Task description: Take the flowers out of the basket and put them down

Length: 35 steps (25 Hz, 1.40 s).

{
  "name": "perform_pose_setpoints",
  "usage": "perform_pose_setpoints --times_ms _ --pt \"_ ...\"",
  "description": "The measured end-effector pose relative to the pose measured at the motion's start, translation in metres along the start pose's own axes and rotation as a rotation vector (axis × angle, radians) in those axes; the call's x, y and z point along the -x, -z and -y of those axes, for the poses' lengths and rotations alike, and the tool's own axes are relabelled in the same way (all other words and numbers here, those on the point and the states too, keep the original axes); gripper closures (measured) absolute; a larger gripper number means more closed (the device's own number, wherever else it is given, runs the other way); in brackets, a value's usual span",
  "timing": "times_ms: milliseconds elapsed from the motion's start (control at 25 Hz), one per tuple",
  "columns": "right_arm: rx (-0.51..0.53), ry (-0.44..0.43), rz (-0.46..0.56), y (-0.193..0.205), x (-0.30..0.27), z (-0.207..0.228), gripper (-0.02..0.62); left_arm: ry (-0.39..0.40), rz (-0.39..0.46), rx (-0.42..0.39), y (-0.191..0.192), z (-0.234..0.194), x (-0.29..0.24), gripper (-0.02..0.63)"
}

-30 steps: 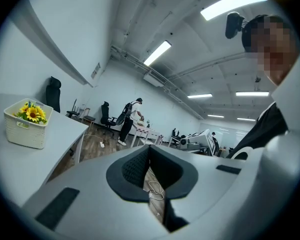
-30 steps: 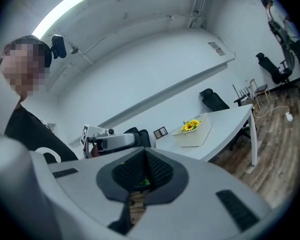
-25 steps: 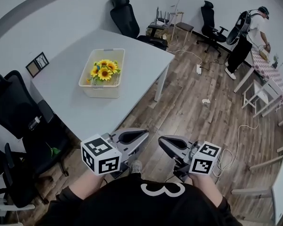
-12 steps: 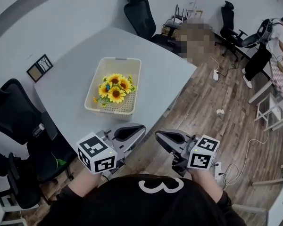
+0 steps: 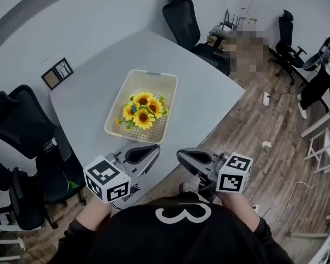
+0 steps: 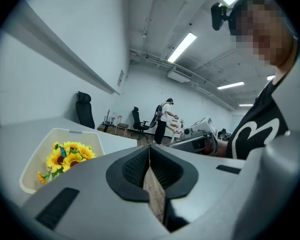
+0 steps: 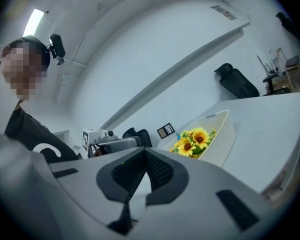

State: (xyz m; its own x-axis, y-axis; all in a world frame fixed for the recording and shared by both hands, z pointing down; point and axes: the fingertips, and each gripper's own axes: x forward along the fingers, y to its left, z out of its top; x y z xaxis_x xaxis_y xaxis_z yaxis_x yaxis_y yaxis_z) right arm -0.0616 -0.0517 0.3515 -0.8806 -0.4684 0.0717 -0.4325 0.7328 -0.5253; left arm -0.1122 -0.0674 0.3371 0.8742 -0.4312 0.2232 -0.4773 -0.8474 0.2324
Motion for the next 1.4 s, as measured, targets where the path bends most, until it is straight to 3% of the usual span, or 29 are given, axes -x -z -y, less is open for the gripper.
perform_pose_setpoints --times_ms 240,440,520,600,800,1000,1160,1400 --pt "0.000 -0.101 -0.069 -0.027 -0.025 0.030 0.588 -0.177 -0.032 0.031 0.002 -0.058 0.001 0.592" --pt "-0.010 -0.161 -0.124 -0.040 -0.035 0.057 0.588 -0.267 -0.112 -0.010 0.006 -0.100 -0.009 0.591" --pt "-0.011 -0.179 -0.141 -0.044 -0.038 0.067 0.588 -0.281 -0.146 -0.013 0.009 -0.112 -0.012 0.578" --pt "-0.015 -0.197 -0.154 -0.047 -0.041 0.076 0.588 -0.286 -0.193 -0.025 0.015 -0.122 -0.016 0.481" --pt "-0.025 -0.238 -0.190 -0.050 -0.047 0.093 0.588 -0.302 -0.311 -0.053 0.034 -0.142 -0.027 0.369" --pt "-0.032 -0.268 -0.222 -0.048 -0.048 0.106 0.588 -0.367 -0.459 -0.040 0.057 -0.175 -0.020 0.347" --pt "-0.044 -0.283 -0.246 -0.049 -0.047 0.121 0.588 -0.344 -0.595 -0.015 0.077 -0.194 -0.022 0.313" --pt "-0.052 -0.293 -0.257 -0.061 -0.039 0.144 0.588 -0.321 -0.837 -0.057 0.109 -0.211 -0.024 0.293"
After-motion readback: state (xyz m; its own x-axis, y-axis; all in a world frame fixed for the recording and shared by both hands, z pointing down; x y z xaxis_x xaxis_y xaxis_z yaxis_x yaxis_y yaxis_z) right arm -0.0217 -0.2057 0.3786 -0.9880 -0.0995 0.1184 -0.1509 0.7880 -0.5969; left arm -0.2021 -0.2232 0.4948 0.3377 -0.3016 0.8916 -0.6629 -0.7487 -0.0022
